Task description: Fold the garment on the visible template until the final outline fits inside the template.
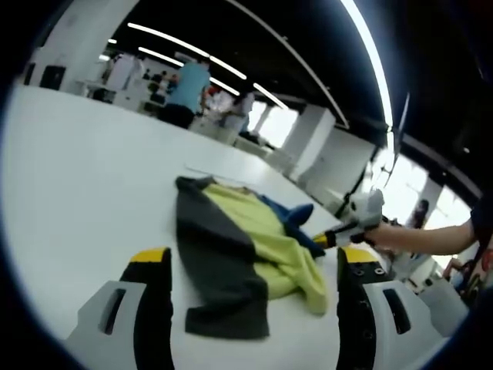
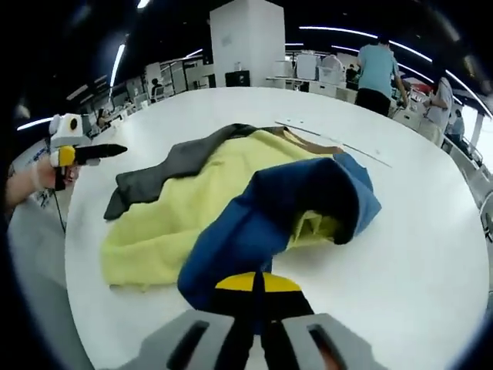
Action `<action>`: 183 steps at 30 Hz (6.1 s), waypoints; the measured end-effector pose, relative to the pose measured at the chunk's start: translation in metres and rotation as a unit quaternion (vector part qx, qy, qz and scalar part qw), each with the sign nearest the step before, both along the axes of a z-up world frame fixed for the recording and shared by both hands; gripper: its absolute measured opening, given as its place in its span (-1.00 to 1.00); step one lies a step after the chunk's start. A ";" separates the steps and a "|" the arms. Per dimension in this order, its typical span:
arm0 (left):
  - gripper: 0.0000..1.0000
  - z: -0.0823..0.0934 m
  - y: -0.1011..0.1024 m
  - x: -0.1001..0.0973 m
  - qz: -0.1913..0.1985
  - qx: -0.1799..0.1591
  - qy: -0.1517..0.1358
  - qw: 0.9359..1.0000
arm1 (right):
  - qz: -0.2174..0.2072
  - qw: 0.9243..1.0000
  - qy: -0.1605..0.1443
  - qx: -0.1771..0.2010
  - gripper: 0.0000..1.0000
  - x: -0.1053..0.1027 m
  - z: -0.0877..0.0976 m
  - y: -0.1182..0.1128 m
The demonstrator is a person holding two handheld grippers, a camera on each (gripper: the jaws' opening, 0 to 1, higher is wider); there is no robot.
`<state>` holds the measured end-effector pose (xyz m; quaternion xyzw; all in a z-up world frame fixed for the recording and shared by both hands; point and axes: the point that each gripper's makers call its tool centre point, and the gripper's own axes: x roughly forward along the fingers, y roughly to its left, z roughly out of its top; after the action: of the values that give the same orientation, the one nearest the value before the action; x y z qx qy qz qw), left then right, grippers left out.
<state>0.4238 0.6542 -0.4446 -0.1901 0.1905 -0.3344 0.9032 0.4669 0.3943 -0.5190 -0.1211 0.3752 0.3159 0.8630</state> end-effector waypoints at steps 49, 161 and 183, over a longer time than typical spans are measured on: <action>0.69 -0.014 -0.004 0.001 -0.006 0.018 0.019 1.000 | -0.302 0.951 -0.022 -0.055 -1.00 -0.014 0.045 -0.322; 0.66 -0.024 -0.006 0.002 0.009 0.014 0.040 0.999 | -0.329 0.919 0.163 0.143 -1.00 -0.031 0.052 -0.331; 0.66 -0.032 -0.004 0.004 0.017 0.029 0.059 0.998 | -0.338 0.923 0.186 0.012 -1.00 0.008 -0.005 -0.392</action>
<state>0.4276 0.6499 -0.4763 -0.1868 0.2495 -0.3020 0.9009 0.4752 0.0026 -0.5240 0.0839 0.5435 0.0268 0.8348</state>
